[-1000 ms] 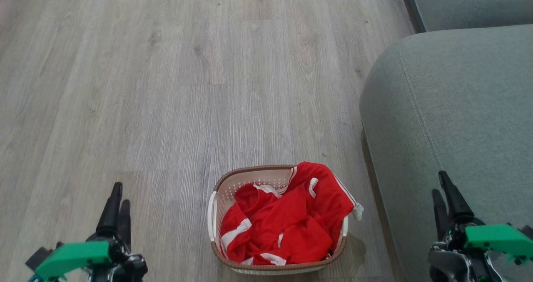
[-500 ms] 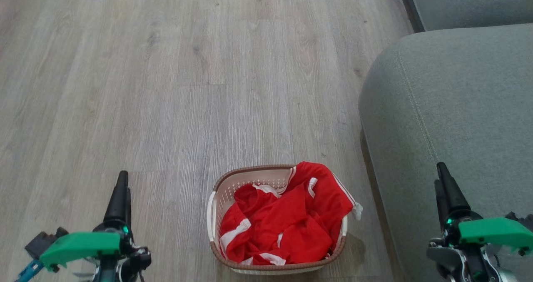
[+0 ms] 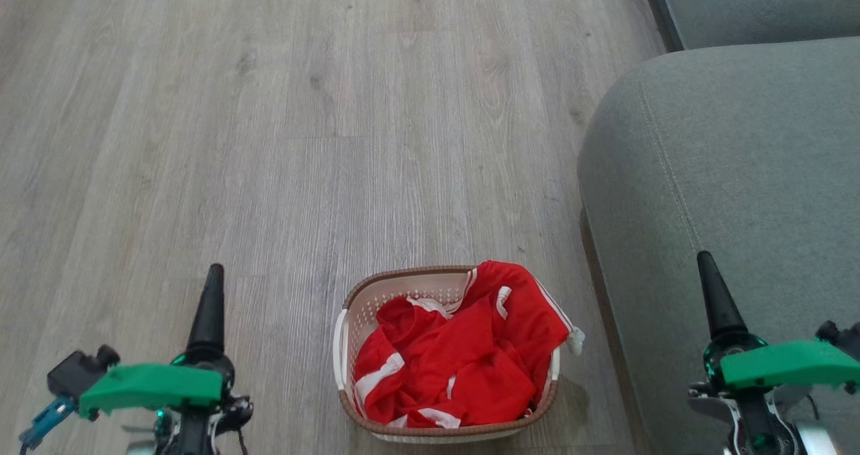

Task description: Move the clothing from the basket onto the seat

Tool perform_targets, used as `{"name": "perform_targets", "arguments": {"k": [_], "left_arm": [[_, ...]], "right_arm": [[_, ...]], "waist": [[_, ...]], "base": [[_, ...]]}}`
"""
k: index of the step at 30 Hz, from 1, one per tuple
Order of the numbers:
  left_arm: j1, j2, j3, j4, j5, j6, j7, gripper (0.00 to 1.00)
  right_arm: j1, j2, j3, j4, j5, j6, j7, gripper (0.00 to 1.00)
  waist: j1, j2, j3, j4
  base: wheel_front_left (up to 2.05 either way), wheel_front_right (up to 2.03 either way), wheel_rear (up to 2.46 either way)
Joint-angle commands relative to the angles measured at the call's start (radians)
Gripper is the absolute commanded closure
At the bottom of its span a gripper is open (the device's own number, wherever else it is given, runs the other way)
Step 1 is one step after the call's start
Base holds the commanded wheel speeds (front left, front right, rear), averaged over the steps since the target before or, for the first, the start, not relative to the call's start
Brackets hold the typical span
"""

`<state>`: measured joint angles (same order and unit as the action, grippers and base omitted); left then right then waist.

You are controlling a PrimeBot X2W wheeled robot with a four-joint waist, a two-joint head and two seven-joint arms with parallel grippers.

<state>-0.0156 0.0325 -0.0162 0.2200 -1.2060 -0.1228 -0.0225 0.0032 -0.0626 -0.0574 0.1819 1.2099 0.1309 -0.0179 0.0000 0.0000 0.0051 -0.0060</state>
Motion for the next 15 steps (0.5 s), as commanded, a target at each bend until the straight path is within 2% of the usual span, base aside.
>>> {"name": "perform_targets", "arguments": {"k": [1, 15], "left_arm": [[-0.05, 0.012, 0.007, -0.046, 0.039, 0.003, -0.012, 0.0], [-0.052, 0.013, -0.024, -0.074, 0.244, 0.008, -0.053, 0.0]], "right_arm": [[-0.031, -0.02, 0.013, -0.046, -0.035, 0.0, -0.015, 0.0], [-0.024, -0.024, 0.032, -0.055, -0.245, 0.0, -0.056, 0.0]], "waist": [[0.0, 0.0, 0.0, 0.0], [0.0, 0.0, 0.001, 0.003]], "base": [[0.0, 0.0, 0.0], [0.0, 0.0, 0.0]]}}
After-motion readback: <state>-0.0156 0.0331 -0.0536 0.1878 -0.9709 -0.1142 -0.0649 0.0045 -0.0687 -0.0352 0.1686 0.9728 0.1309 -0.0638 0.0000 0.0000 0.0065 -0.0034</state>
